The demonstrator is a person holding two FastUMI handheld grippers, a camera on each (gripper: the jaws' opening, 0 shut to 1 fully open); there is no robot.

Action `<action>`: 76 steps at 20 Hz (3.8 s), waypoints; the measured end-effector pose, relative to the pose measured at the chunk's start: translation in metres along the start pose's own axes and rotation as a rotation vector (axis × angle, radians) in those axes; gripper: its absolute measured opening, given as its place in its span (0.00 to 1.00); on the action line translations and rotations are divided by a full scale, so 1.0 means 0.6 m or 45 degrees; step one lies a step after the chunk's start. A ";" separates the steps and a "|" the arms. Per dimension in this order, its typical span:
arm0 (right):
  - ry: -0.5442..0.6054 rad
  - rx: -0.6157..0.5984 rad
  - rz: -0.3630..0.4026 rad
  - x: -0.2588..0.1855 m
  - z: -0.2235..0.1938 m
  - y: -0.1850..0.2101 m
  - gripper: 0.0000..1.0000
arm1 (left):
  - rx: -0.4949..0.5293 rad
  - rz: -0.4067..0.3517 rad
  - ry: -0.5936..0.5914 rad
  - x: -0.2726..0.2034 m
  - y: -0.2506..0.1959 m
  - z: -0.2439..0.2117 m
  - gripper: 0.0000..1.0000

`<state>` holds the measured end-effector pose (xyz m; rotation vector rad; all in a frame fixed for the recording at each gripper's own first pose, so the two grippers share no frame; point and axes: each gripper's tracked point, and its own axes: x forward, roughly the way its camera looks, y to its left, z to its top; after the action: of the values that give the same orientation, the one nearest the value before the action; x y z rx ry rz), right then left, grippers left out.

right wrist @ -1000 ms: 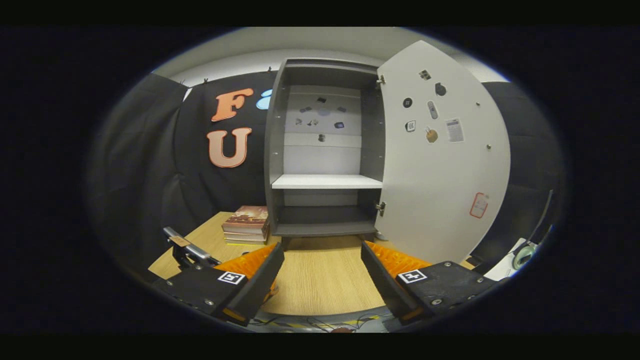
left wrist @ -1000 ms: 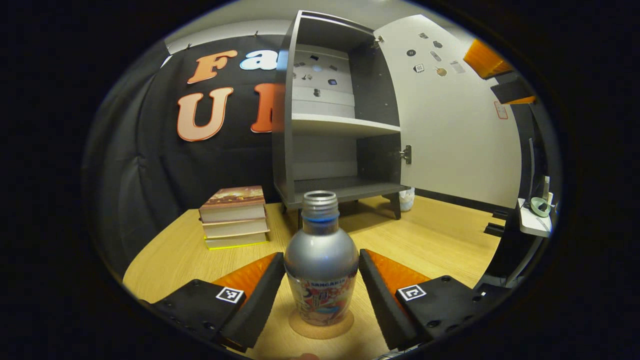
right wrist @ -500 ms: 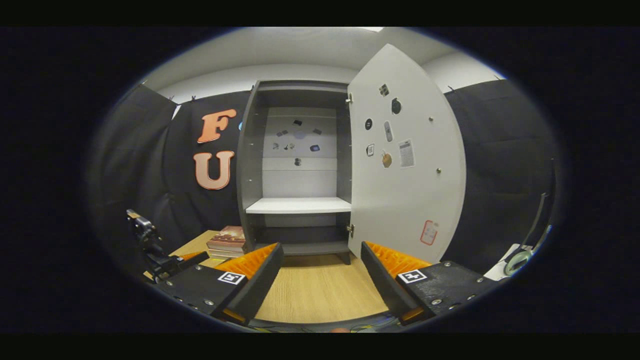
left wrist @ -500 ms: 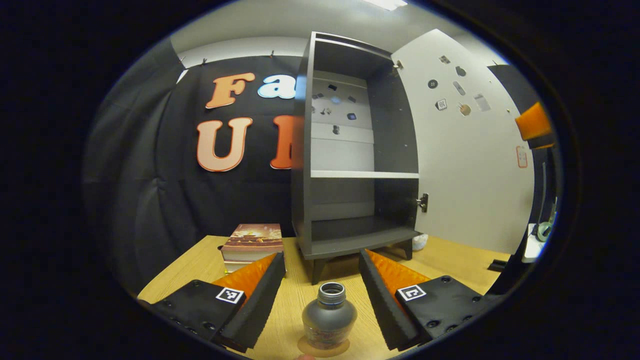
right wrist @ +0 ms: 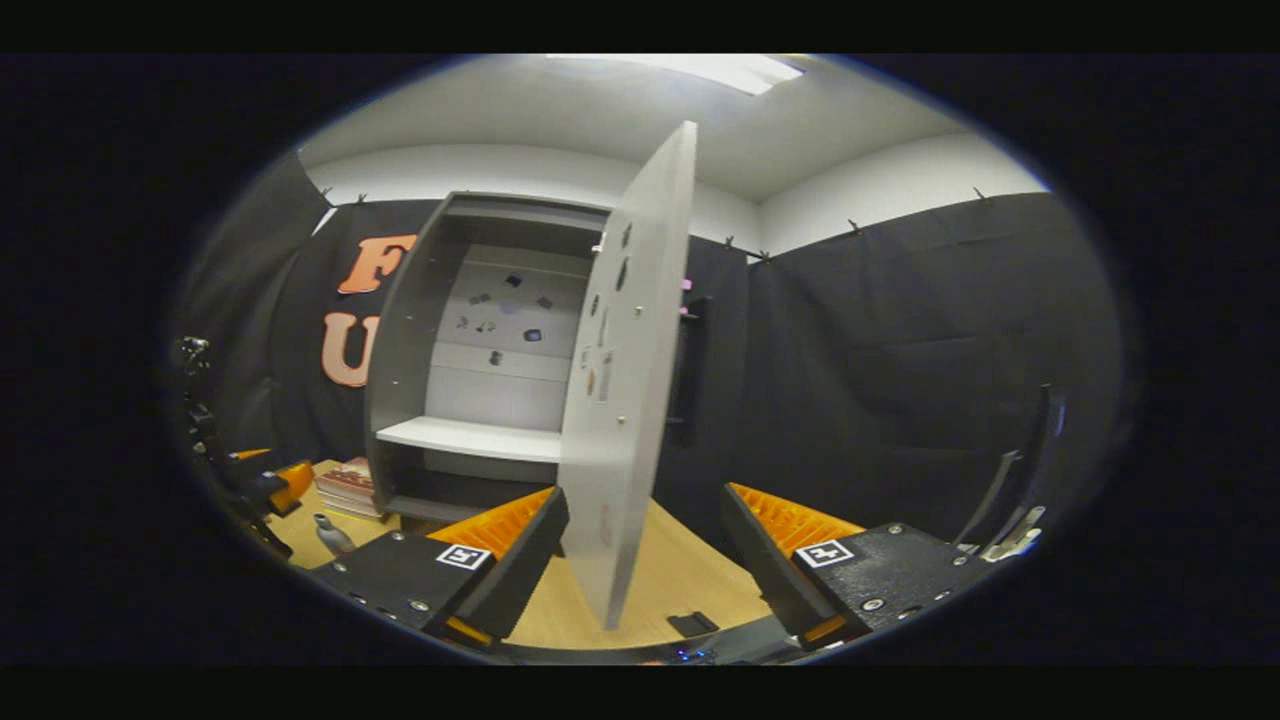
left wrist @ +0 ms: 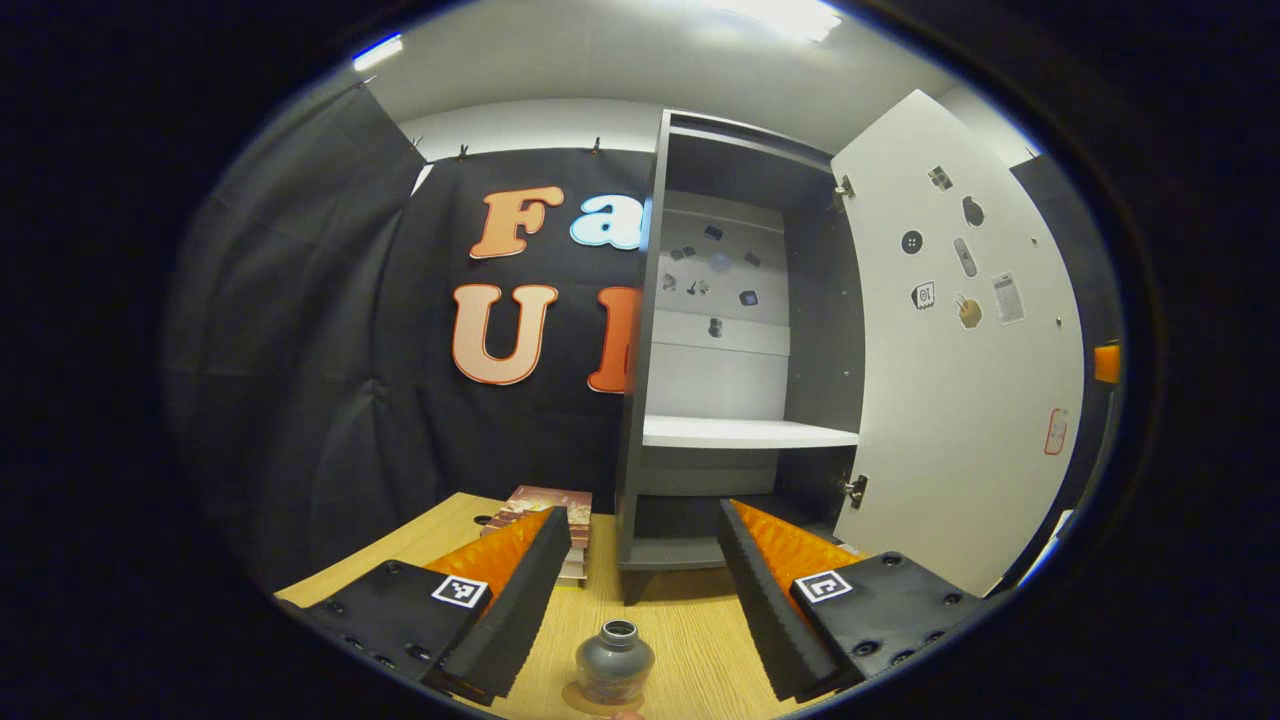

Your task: Open the cabinet door with the right hand, grasp the bottle in the cabinet with the left hand and place it on the coaster, then close the cabinet door with the right hand.

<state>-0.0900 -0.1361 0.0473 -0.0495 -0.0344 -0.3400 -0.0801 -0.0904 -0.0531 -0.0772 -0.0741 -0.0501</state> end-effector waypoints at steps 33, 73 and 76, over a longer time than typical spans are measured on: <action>-0.042 0.249 0.757 0.115 0.121 0.405 0.52 | 0.052 0.051 -0.013 0.045 0.127 0.097 0.96; 0.013 0.280 0.724 0.365 0.114 0.753 0.62 | -0.051 0.099 0.061 0.179 0.262 0.057 0.95; -0.026 0.259 0.736 0.343 0.121 0.737 0.75 | -0.050 0.104 0.055 0.176 0.253 0.064 0.95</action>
<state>0.2498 0.2157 0.1094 0.1378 -0.0727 0.2426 0.0304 0.0589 -0.0186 -0.1181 -0.0270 0.0286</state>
